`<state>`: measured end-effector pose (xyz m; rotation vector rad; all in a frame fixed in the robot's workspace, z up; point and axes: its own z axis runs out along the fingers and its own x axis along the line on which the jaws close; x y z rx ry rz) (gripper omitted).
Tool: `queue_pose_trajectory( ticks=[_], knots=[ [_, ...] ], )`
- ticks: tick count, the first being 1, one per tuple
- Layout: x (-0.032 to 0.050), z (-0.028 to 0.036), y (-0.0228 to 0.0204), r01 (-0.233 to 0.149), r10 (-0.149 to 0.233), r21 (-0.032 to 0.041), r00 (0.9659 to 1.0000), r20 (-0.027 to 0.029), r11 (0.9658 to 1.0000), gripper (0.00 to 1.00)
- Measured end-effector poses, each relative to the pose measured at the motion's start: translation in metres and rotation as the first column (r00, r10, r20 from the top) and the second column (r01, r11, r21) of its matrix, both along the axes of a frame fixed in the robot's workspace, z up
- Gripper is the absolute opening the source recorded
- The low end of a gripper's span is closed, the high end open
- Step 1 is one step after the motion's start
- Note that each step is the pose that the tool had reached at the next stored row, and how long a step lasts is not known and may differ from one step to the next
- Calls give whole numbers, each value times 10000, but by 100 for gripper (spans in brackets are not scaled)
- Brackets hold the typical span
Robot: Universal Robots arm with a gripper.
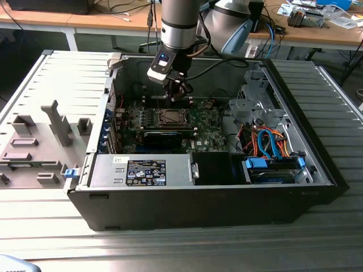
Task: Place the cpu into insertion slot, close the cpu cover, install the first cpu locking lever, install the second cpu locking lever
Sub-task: 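Install the first cpu locking lever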
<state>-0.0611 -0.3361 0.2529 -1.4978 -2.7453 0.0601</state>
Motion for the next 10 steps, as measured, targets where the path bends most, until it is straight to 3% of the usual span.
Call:
queue_pose_trajectory(
  ticks=[10],
  knots=[
    [0,0,0,-236,236,0,9997,0,9997,11]
  ],
)
